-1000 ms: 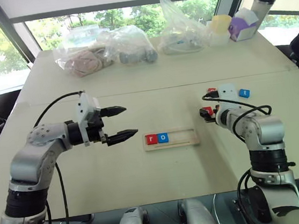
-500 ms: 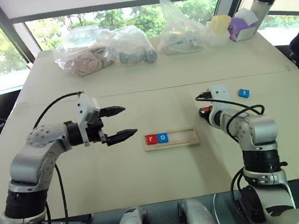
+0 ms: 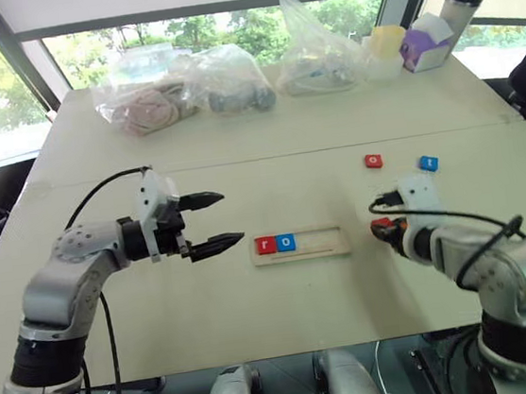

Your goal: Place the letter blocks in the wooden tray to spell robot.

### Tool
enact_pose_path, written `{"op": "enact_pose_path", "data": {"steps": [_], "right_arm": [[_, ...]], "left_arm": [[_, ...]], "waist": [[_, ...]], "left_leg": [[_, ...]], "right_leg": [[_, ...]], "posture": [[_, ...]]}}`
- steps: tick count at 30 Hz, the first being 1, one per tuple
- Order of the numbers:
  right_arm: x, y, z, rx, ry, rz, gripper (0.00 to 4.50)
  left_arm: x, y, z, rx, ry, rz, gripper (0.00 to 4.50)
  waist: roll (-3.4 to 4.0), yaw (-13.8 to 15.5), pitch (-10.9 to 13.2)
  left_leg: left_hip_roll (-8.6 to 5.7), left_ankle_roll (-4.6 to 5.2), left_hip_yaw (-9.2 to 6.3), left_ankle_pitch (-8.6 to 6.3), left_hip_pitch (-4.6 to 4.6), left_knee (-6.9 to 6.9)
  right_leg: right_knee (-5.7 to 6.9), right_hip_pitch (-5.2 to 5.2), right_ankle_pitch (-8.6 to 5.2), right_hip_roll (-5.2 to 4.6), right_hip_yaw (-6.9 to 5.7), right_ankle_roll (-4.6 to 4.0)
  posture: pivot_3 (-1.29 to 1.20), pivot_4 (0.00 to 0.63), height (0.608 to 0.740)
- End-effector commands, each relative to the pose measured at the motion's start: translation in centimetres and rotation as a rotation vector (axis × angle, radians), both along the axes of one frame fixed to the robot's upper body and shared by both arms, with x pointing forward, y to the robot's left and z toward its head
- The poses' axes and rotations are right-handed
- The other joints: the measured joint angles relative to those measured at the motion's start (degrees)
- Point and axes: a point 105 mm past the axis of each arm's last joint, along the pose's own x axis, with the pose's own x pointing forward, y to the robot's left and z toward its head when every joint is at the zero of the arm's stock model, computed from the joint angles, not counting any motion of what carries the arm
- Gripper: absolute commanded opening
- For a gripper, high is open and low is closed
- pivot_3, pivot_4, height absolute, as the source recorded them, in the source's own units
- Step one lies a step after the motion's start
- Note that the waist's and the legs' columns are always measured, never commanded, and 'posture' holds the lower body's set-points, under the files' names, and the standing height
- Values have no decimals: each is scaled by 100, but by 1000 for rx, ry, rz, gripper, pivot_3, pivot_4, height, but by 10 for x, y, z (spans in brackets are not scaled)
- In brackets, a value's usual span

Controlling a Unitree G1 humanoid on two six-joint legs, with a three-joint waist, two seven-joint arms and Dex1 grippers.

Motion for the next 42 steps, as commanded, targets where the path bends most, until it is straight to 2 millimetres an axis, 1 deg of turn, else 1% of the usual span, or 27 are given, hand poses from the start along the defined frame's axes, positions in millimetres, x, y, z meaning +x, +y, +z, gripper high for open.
{"op": "enact_pose_path", "data": {"steps": [1,7,13,14,15,17,19,20,23,25,26,28,29,31,32,35,36,37,39,41,42], "right_arm": [[-3,-9,6,-14,-40,-86,1171],[-3,-8,3,12,-29,-119,1171],[2,-8,6,30,-32,-137,1171],[2,-8,7,28,-35,-138,2193],[3,-8,8,29,-36,-140,2575],[4,-9,10,22,-37,-135,3605],[6,-9,12,20,-40,-120,4452],[6,-9,14,22,-41,-103,4452],[11,-4,29,9,-61,13,4452],[12,6,50,-1,-65,215,4452],[10,12,63,-15,-60,331,4452],[1,15,78,-38,-14,487,4452],[-4,13,85,-51,-5,557,4452],[-12,7,93,-59,29,667,4452],[-15,2,94,-92,30,731,4452],[-29,-19,75,-253,96,1013,4452],[-32,-26,68,-283,123,1081,4452],[-34,-30,64,-299,134,1122,4452],[-30,-44,50,-343,158,1176,4452],[-27,-49,44,-349,151,1220,4452],[-21,-50,43,-356,129,1220,4452]], "left_arm": [[-1,-2,6,-2,-40,-17,4500],[1,-3,6,4,-48,-21,4500],[1,-4,6,3,-55,-23,4500],[1,-4,6,4,-56,-24,4500],[1,-5,6,5,-57,-24,4500],[1,-5,5,5,-58,-24,4500],[0,-5,5,5,-58,-24,4500],[0,-6,5,5,-58,-23,4500],[0,-6,5,3,-57,-22,4500],[1,-6,5,4,-57,-23,4500],[1,-7,5,5,-58,-24,4500],[3,-7,5,5,-61,-24,4500],[4,-7,6,3,-65,-23,4500],[5,-7,6,0,-72,-21,4500],[5,-8,7,-1,-75,-19,4500],[5,-9,7,-1,-82,-18,4500],[5,-9,6,-1,-83,-17,4500],[5,-9,6,-1,-84,-16,4500],[5,-9,7,3,-92,-14,4500],[4,-9,7,4,-95,-12,4500],[4,-8,7,6,-96,-11,4500]], "waist": [[0,2,0],[0,6,0],[0,7,0],[0,8,0],[0,6,0],[0,5,0],[0,7,0],[0,8,0],[5,4,3],[9,4,7],[12,2,9],[5,4,8],[2,9,6],[0,53,8],[0,57,8],[-1,70,8],[-1,52,8],[-1,25,9],[-1,-12,9],[-1,-4,11],[-1,4,11]], "left_leg": [[0,-1,0,1,0,0],[0,-2,0,1,-1,0],[0,-2,1,1,-2,0],[0,-2,1,1,-2,0],[0,-2,1,1,-2,0],[0,-2,0,1,-2,0],[0,-2,1,1,-2,0],[0,-2,0,1,-2,0],[0,-2,1,1,-3,0],[-1,-1,3,1,-3,0],[-1,-1,5,1,-3,0],[-2,0,6,1,-3,0],[1,0,2,1,-2,-4],[10,2,-8,0,-7,-5],[10,4,-15,-2,-7,-5],[8,13,-5,-9,-7,-5],[8,13,0,-10,-7,-4],[6,13,9,-10,-7,-2],[6,13,20,-9,-3,3],[7,13,26,-9,6,5],[7,12,25,-8,6,6]], "right_leg": [[0,0,-1,0,0,-1],[-1,-1,-2,1,1,-3],[-3,0,-2,1,1,-3],[-3,-1,-2,1,1,-3],[-3,-1,-2,1,1,-3],[-3,-1,-2,1,1,-3],[-4,-1,-2,1,1,-3],[-4,-1,-2,1,1,-3],[-6,0,-2,1,1,-3],[-7,0,-2,0,3,-4],[-9,-1,-3,0,4,-4],[-12,-1,-3,0,5,-3],[-15,0,-4,4,5,-3],[-20,2,-6,17,1,0],[-21,4,-9,19,-3,4],[-29,7,-18,17,-2,18],[-32,9,-18,17,1,19],[-33,8,-17,14,7,21],[-31,8,-13,10,12,25],[-25,10,-13,10,16,17],[-21,9,-13,10,16,16]], "posture": [[0,150,740],[0,150,740],[0,150,740],[0,150,740],[0,150,740],[0,150,740],[0,150,740],[0,150,740],[0,150,740],[0,150,740],[0,150,740],[0,150,740],[0,150,740],[0,150,740],[0,150,740],[0,150,740],[0,150,740],[0,150,740],[0,150,740],[0,150,740],[0,150,740]]}}
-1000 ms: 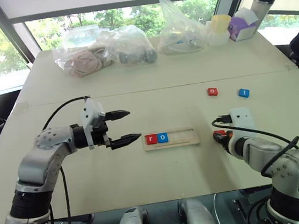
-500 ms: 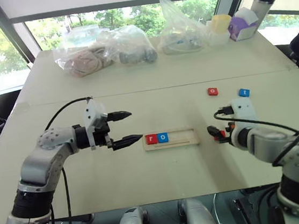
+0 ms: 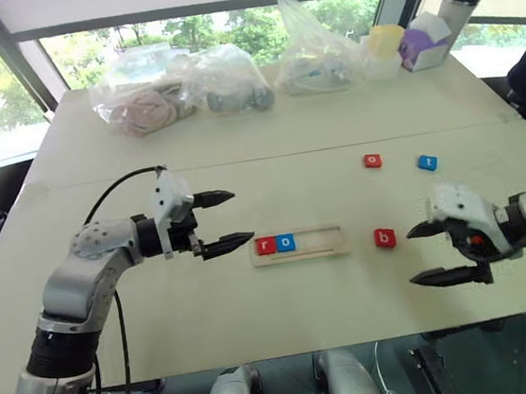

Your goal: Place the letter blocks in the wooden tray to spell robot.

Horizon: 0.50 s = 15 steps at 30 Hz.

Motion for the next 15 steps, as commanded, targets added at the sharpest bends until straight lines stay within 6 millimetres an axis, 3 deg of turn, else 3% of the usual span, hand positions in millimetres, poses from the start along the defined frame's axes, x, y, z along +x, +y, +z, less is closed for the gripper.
{"op": "enact_pose_path", "data": {"steps": [1,7,15], "right_arm": [[13,-4,2,-15,-71,76,4452],[37,-2,-4,-2,-112,105,4452],[53,4,-11,23,-117,80,4452]], "left_arm": [[-2,1,9,-1,-48,-3,4500],[-5,3,9,10,-52,4,4500],[-6,4,9,16,-55,11,4500]], "waist": [[1,8,0],[2,27,1],[2,35,1]], "left_leg": [[0,-1,-1,1,3,0],[7,-7,-9,4,3,-1],[-3,-9,-6,5,0,0]], "right_leg": [[5,-1,0,1,0,-1],[14,-6,2,6,-1,-4],[12,-5,4,-26,-2,-7]], "posture": [[0,150,740],[0,150,740],[0,150,740]]}}
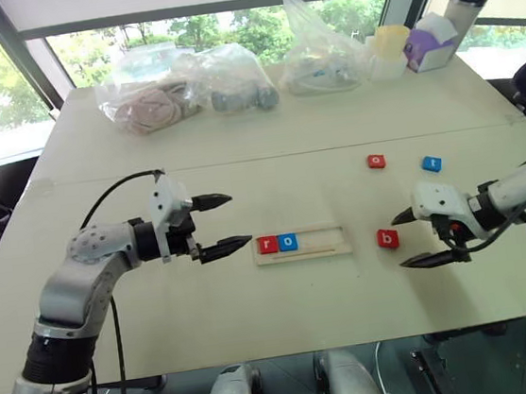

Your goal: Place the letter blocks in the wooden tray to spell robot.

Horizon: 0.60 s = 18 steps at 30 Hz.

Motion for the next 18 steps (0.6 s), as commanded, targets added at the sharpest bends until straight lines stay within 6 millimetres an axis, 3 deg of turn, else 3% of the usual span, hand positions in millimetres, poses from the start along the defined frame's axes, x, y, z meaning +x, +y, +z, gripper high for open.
{"op": "enact_pose_path", "data": {"steps": [1,13,18], "right_arm": [[8,1,5,-3,-33,-8,4452],[17,-2,-13,-28,-21,-42,4452],[13,-7,-22,-68,-13,-37,2133]], "left_arm": [[-4,0,13,-1,-58,-3,4500],[-5,3,13,17,-66,8,4500],[-5,4,14,21,-70,10,4500]], "waist": [[1,-1,0],[2,-7,-1],[2,-8,-2]], "left_leg": [[0,-1,-1,0,0,0],[-1,-4,-4,1,0,-1],[-1,-5,-5,1,1,-1]], "right_leg": [[0,0,0,-1,0,-1],[1,-1,2,-9,1,-3],[2,0,2,-9,1,-3]], "posture": [[0,150,740],[0,150,740],[0,150,740]]}}
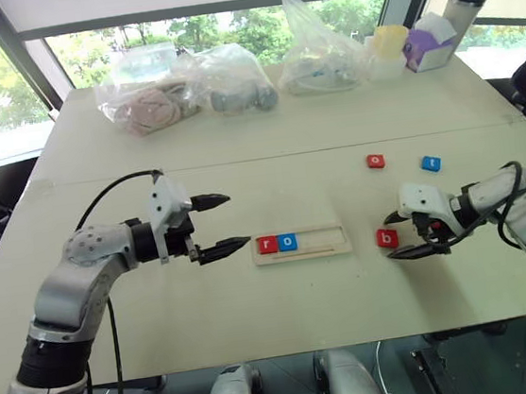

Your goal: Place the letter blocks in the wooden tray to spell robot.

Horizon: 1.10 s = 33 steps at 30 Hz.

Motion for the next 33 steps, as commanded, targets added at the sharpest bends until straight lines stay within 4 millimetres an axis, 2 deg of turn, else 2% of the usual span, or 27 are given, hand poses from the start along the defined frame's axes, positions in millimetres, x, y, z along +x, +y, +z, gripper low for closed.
{"op": "enact_pose_path", "data": {"steps": [1,2,3,6,8,13,17,21,24,33], "right_arm": [[-1,-4,-4,-15,3,-10,1611],[-1,-4,-4,-11,2,-10,1208],[0,-1,-2,-8,-6,-8,1120],[3,8,7,-14,-67,32,1120],[8,17,22,-4,-129,50,1120],[9,58,74,18,-256,201,1120],[5,91,87,70,-211,300,1120],[9,118,89,112,-180,338,1120],[13,132,78,102,-152,364,1120],[15,143,53,80,-57,375,1120]], "left_arm": [[-3,1,12,-4,-53,-6,4500],[-3,1,12,-3,-54,-6,4500],[-3,1,12,-3,-54,-7,4500],[-3,1,12,-1,-53,-10,4500],[-3,1,12,2,-53,-11,4500],[-2,1,11,4,-46,-29,4500],[-4,-5,6,26,-58,-71,4500],[-11,-6,2,63,-74,-112,4500],[-17,-3,-3,107,-79,-140,4500],[-31,4,-16,248,-104,-229,4500]], "waist": [[0,1,0],[-1,2,-1],[-1,3,-1],[-1,-2,-1],[0,-12,0],[10,-26,5],[7,1,3],[5,-4,2],[5,-10,2],[5,-23,2]], "left_leg": [[0,0,0,0,1,0],[0,0,0,0,3,0],[0,0,0,0,4,0],[0,-2,0,1,6,0],[0,-3,0,2,6,0],[0,-8,2,4,0,0],[3,-9,-8,5,0,-1],[-1,-9,-7,5,-3,-1],[-4,-9,-6,5,-7,-1],[-6,-10,-6,5,-12,-5]], "right_leg": [[0,2,0,0,0,0],[0,4,0,0,0,-1],[-1,6,2,0,0,-3],[-1,7,3,-1,0,-5],[0,6,3,-1,0,-5],[12,-10,4,0,1,-5],[13,-8,3,5,-4,-5],[9,-6,4,-1,-4,-7],[9,-12,5,-5,-4,-8],[10,-21,10,-12,-7,-18]], "posture": [[0,150,740],[0,150,740],[0,150,740],[0,150,740],[0,150,740],[0,150,740],[0,150,740],[0,150,740],[0,150,740],[0,150,740]]}}
